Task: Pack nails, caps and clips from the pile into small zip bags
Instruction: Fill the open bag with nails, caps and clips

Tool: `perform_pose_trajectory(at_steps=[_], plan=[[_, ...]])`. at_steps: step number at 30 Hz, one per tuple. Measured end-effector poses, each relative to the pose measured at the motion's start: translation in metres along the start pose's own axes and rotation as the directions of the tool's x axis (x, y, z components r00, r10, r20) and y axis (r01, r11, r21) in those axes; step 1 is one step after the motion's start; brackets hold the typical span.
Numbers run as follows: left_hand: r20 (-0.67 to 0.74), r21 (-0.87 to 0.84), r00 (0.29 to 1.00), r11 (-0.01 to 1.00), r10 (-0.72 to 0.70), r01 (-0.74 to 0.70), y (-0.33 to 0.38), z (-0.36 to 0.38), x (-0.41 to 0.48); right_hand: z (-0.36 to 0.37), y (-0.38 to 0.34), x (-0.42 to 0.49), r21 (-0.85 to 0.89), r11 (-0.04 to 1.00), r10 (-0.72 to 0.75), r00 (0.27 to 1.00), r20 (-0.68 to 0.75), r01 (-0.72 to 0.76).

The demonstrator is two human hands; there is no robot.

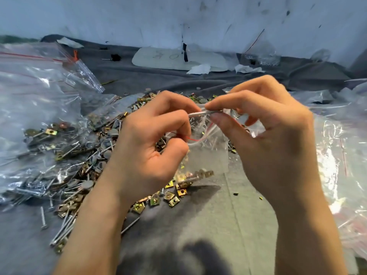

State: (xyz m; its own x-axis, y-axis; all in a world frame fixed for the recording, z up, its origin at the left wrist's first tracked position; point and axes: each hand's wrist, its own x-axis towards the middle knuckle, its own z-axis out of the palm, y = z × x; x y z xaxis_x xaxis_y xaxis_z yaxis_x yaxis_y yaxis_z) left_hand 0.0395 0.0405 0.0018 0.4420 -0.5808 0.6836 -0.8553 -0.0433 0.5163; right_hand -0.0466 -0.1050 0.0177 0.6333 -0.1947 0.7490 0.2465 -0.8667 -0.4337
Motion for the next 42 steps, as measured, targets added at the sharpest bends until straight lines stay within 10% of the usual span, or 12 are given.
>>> perform_pose_trajectory(at_steps=[8,18,25,42], plan=[[0.012,-0.002,1.000,1.000,0.006,-0.006,0.000,0.000,-0.001,-0.004,0.001,-0.003,-0.138,0.990,-0.025,0.997,0.078,0.036],[-0.115,-0.003,0.989,0.996,-0.089,0.090,-0.009,-0.011,-0.003,0.018,0.025,0.000,0.392,0.860,0.408,0.903,-0.139,-0.328],[-0.265,0.045,0.953,0.985,-0.146,0.164,-0.017,-0.016,-0.005,0.080,0.044,-0.022,-0.113,0.827,0.541,0.724,0.428,-0.551],[-0.308,0.049,0.942,0.986,-0.134,0.156,-0.021,-0.018,-0.004,0.106,0.036,-0.031,-0.220,0.861,0.505,0.720,0.476,-0.459]])
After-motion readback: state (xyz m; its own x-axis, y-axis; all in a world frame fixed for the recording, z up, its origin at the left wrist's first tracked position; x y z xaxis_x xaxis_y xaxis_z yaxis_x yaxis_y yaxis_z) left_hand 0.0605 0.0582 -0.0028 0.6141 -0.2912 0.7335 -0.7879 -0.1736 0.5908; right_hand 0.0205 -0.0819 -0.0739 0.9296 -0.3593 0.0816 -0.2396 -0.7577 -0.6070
